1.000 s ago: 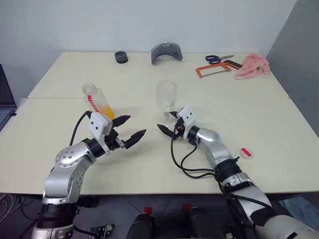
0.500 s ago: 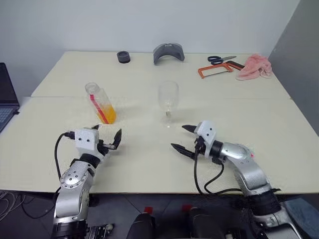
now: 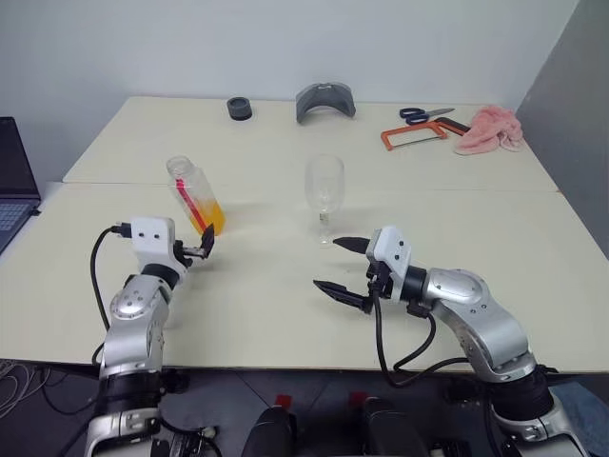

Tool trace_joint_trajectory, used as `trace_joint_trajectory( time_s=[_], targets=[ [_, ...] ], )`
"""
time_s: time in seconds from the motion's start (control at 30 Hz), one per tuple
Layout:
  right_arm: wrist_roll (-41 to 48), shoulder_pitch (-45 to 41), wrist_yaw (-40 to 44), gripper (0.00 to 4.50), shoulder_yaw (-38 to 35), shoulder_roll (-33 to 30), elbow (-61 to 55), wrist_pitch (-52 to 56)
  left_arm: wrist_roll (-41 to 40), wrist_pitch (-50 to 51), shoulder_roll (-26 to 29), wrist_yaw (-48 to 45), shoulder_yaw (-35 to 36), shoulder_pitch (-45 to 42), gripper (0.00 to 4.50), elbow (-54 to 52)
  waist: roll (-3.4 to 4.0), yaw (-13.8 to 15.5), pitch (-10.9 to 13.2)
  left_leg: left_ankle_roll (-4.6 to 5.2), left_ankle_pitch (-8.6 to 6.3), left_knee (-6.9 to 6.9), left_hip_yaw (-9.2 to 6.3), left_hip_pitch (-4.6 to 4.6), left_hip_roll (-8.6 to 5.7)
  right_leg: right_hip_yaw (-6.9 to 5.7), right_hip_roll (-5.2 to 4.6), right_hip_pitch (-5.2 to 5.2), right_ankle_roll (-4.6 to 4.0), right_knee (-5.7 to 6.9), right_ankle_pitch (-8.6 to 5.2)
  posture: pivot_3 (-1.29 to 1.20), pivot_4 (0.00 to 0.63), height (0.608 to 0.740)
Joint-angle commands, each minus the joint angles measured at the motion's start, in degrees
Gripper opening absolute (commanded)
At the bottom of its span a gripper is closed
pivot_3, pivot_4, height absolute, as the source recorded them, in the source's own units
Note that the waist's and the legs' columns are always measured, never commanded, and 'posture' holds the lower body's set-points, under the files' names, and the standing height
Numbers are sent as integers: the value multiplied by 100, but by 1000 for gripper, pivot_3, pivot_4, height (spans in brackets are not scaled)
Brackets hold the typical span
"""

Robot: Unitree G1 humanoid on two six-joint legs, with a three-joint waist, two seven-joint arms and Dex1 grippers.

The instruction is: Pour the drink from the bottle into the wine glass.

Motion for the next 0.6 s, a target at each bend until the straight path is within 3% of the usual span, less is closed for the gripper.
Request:
trace_joint_trajectory(
  time_s=[0.03, 0.37, 0.6],
  targets=[
    [145, -160, 24, 4458, 28, -26, -280, -7, 83, -271, 132, -16, 38, -257, 4500, 257, 0, 0, 0, 0, 0, 0, 0, 0, 1, 0, 0, 0, 0, -1, 0, 0, 150, 740],
    [744, -410, 171, 4458, -97, 23, -406, 45, 89, -678, 267, -265, 1, -982, 4500, 1187, -4, 9, 2, 0, 0, 0, -4, -3, 1, -3, -1, -1, 0, -3, 0, 0, 150, 740],
    [612, -494, 262, 4458, 35, -190, -316, -181, 102, -889, 332, -527, -36, -1412, 4500, 1776, -5, 17, 2, 0, 0, 0, -4, -4, -2, -4, -1, -2, 0, -3, 0, 0, 150, 740]
  ],
)
